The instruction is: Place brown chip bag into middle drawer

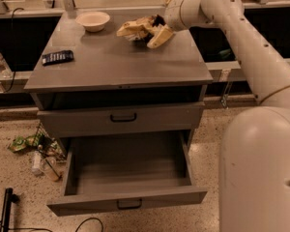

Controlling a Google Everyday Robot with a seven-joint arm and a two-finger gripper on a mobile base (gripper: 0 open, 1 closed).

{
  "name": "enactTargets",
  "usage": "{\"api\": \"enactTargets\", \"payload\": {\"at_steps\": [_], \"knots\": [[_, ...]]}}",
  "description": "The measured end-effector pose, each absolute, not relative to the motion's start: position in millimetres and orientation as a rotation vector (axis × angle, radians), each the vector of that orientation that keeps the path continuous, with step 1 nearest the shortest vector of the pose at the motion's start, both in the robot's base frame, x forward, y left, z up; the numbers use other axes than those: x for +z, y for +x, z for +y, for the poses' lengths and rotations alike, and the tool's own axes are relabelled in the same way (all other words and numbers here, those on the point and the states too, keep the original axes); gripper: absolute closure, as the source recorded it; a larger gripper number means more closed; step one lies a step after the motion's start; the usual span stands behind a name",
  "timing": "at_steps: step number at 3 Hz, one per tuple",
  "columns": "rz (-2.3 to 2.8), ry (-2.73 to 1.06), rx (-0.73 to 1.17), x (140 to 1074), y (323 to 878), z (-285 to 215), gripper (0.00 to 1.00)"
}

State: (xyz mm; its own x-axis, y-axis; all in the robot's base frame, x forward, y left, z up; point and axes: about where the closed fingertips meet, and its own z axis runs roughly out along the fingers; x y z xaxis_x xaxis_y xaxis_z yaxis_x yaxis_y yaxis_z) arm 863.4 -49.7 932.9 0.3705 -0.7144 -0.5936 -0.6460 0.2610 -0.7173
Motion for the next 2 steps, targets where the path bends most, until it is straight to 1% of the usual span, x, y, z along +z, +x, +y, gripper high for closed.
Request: {"api": "enactTargets", "payload": {"at_steps": [1, 2], "knots": [[1.289, -1.456, -0.09, 928, 883, -36, 0.18], [1.307, -1.48, -0.051, 905, 894, -24, 0.43]]}}
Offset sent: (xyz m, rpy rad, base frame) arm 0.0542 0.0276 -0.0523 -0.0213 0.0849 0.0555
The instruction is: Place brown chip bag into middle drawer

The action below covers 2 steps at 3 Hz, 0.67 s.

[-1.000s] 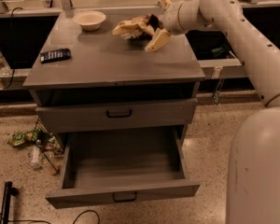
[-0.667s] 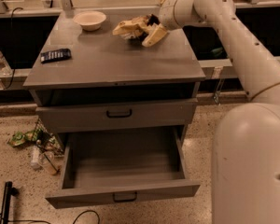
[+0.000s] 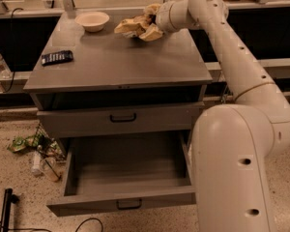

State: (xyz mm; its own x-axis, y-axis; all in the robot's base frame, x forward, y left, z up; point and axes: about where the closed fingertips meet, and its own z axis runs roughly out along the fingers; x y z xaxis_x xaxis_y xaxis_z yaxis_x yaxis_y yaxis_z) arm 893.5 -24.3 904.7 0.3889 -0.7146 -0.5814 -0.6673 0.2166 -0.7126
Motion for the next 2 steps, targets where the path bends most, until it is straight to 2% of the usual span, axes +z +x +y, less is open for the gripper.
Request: {"api": "enactTargets", "payload": {"at_steps": [1, 2], "knots": [[1.32, -1.491, -0.02, 894, 896, -21, 0.64], [1.306, -1.485, 0.079, 916, 864, -30, 0.95]]}}
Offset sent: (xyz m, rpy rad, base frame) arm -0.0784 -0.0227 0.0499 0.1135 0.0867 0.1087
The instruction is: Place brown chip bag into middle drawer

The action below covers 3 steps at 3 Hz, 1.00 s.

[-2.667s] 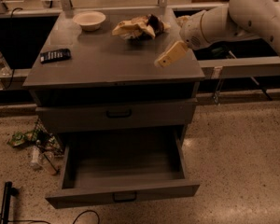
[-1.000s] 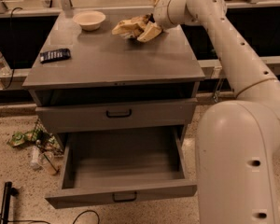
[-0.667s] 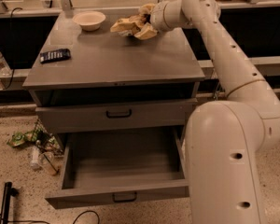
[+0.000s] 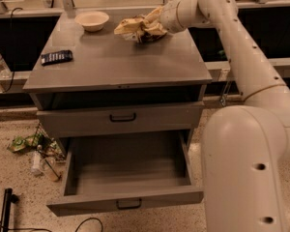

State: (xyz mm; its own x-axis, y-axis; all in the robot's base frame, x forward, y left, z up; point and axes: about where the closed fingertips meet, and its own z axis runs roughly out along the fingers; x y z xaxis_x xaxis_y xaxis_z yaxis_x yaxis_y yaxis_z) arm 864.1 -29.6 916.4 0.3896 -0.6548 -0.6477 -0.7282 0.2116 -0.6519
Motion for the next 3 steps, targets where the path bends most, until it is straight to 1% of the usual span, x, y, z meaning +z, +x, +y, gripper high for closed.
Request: {"api": "enactTargets", "payload": {"at_steps": [1, 2, 3], "knots": [[1.33, -1.482, 0.272, 919, 815, -23, 1.0], [1.427, -1.29, 0.494, 949, 745, -52, 1.0], [1.489, -1.168, 0.705, 947, 686, -60, 1.0]]}}
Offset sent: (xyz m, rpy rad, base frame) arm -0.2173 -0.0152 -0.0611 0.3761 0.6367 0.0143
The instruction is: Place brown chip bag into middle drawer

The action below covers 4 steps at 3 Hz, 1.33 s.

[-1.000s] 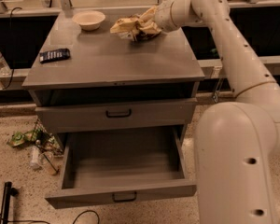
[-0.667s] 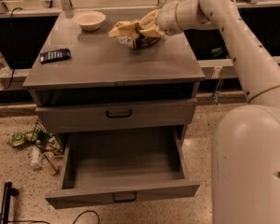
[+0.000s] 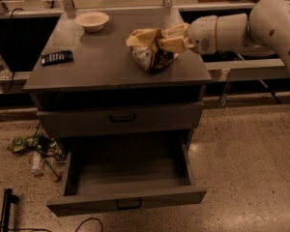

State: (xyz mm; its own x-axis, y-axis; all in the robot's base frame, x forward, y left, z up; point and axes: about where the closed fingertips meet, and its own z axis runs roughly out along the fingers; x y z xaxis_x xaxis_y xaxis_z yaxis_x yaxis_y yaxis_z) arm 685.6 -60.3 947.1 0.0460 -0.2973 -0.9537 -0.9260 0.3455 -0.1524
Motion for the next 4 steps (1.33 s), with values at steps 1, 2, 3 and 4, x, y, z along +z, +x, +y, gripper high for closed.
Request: {"api": "enactTargets", "payload": {"at_steps": [1, 2, 3, 4], "knots": [[1.539, -1.188, 0.764, 912, 668, -52, 1.0], [1.539, -1.188, 0.765, 912, 668, -52, 1.0], [1.546, -1.167, 0.804, 905, 650, -35, 1.0], [1.566, -1.028, 0.881, 926, 606, -9, 1.0]]}}
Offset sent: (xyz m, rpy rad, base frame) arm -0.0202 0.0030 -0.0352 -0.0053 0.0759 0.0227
